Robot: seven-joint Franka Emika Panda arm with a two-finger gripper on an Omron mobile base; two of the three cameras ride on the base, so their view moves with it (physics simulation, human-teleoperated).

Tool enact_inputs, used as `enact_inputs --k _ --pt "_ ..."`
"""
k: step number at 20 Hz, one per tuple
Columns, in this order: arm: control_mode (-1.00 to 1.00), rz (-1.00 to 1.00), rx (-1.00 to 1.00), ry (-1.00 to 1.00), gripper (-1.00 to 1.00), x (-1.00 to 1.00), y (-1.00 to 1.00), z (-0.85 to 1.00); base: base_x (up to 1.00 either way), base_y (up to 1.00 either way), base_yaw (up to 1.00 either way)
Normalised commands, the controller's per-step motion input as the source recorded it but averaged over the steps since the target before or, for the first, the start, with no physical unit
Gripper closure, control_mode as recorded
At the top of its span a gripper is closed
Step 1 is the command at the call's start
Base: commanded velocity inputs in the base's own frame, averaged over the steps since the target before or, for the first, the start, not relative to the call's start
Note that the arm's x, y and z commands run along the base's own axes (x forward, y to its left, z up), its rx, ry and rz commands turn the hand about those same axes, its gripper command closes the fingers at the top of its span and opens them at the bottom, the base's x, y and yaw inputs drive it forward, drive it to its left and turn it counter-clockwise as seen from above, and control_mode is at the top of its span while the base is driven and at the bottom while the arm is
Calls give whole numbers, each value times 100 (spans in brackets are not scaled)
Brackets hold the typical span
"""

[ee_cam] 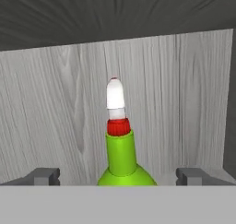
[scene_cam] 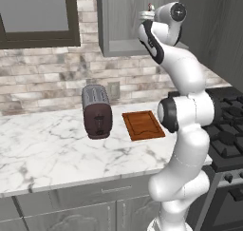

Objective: Grab the spray bottle from the cabinet, then place it next to the cutting board for sanitizing. Then grab the dish brush from the countertop next to the sink and place it next to the cutting board.

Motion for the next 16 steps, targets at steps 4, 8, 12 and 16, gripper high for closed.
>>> enact_inputs --k 4,8,12,16 --pt "-100 0 0 0 -100 39 1 -4 0 0 0" --pt "-100 0 0 0 -100 43 0 -4 0 0 0" --pt "-100 0 0 0 -100 31 -1 -2 0 0 0" --pt "-100 0 0 0 -100 25 0 -6 0 0 0"
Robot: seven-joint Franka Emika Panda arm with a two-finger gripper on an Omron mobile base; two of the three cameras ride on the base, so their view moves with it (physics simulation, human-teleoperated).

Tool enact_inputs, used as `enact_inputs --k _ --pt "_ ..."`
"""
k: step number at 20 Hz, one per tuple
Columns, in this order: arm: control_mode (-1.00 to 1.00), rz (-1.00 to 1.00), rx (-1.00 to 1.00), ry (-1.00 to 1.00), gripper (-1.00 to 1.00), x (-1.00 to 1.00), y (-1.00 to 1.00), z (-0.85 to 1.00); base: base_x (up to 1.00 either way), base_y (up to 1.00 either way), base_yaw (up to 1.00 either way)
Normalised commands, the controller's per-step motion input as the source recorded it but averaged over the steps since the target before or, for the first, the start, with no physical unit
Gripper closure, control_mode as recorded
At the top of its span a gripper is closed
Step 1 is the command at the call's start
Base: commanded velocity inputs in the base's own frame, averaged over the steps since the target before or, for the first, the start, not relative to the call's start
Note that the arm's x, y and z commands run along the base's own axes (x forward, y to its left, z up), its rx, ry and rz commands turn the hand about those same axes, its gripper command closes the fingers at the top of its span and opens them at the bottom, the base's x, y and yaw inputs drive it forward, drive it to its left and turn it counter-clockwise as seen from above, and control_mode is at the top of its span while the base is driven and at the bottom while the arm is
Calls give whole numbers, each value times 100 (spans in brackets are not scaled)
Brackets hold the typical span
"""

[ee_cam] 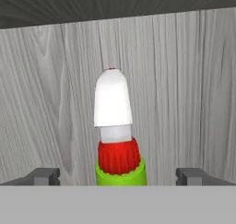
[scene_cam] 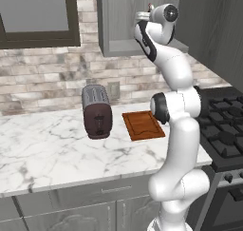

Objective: Grab the spray bottle from the cabinet, then place it next to the cutting board for sanitizing. Then grab the dish brush from the countertop next to the sink and place it next to the cutting board.

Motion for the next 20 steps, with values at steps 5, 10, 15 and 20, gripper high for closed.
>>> enact_inputs --k 5,10,15,20 --pt "-100 0 0 0 100 21 0 -7 0 0 0" --pt "-100 0 0 0 100 6 -1 -1 0 0 0" --pt "-100 0 0 0 100 -14 -5 -4 0 0 0" --pt "-100 0 6 -13 100 -70 -17 -2 0 0 0"
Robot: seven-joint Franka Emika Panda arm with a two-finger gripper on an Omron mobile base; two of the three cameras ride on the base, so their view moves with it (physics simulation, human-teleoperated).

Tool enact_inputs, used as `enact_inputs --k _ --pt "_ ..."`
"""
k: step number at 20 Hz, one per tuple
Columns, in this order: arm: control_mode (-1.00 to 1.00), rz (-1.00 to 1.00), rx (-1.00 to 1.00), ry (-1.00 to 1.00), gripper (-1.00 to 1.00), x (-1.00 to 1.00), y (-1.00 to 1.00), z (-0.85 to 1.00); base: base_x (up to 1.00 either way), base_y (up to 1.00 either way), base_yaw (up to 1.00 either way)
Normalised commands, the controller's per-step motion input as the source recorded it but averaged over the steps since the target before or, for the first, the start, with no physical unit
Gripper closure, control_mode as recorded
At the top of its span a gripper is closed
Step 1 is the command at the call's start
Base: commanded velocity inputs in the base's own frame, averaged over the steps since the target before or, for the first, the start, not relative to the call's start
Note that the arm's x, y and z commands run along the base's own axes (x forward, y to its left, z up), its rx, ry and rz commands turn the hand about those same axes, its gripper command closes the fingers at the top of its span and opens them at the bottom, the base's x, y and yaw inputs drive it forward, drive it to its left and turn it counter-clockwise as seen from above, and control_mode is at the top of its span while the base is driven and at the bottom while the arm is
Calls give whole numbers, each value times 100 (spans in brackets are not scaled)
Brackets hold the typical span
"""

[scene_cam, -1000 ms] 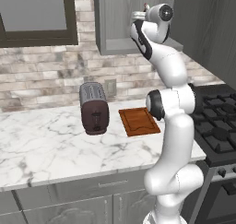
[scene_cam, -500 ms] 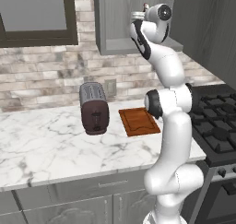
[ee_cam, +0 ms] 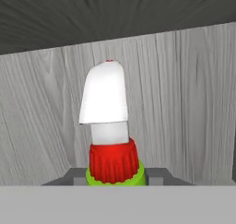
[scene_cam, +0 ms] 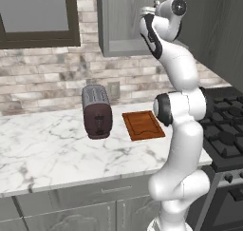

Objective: Grab the spray bottle from the cabinet, then place it next to the cutting board for sanitizing. Then grab the dish brush from the countertop next to the sink and place it next to the cutting board.

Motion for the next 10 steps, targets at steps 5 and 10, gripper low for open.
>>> enact_inputs --k 5,10 --pt "-100 0 9 -9 100 -86 0 -1 0 0 0" --pt "-100 0 8 -2 100 -82 3 0 0 0 0"
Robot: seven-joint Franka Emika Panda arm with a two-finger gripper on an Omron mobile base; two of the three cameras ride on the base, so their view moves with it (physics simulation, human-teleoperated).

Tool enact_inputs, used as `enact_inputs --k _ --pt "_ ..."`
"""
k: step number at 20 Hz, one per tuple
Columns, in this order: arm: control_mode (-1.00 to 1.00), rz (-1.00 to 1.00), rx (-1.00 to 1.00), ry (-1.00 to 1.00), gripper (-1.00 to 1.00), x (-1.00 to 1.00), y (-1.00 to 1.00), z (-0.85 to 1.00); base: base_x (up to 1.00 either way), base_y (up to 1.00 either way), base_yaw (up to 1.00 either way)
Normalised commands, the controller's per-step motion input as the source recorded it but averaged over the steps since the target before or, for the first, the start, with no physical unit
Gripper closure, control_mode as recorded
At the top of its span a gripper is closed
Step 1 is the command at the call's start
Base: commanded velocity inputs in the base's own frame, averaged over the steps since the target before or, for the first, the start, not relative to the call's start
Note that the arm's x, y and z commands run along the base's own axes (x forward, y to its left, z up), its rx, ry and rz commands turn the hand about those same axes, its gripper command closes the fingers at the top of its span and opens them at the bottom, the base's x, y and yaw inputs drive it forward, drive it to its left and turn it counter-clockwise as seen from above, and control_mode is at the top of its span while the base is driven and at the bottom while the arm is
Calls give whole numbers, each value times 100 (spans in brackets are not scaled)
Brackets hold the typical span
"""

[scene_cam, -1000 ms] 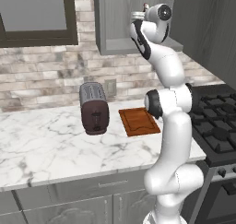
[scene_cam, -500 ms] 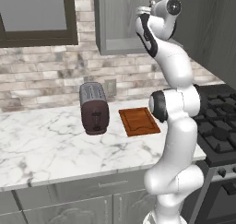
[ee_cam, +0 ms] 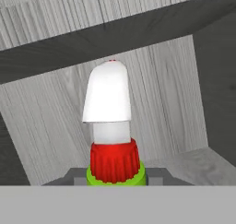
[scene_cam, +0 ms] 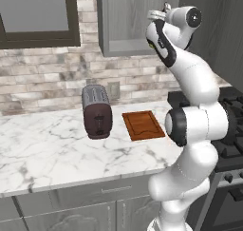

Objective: Grab the spray bottle from the cabinet, then place it next to the cutting board for sanitizing. Then grab the dish brush from the countertop next to the sink and place it next to the cutting board.

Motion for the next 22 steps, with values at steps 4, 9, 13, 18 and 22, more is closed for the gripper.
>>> enact_inputs --k 4,9,13,18,22 --pt "-100 0 6 0 100 -97 0 0 0 0 0" --pt "-100 0 3 -1 100 -100 0 0 0 0 0" --pt "-100 0 0 -6 100 -96 0 0 0 0 0" --pt "-100 0 -2 -3 100 -93 4 4 0 0 0" --pt "-100 0 -4 0 100 -82 3 0 0 0 0"
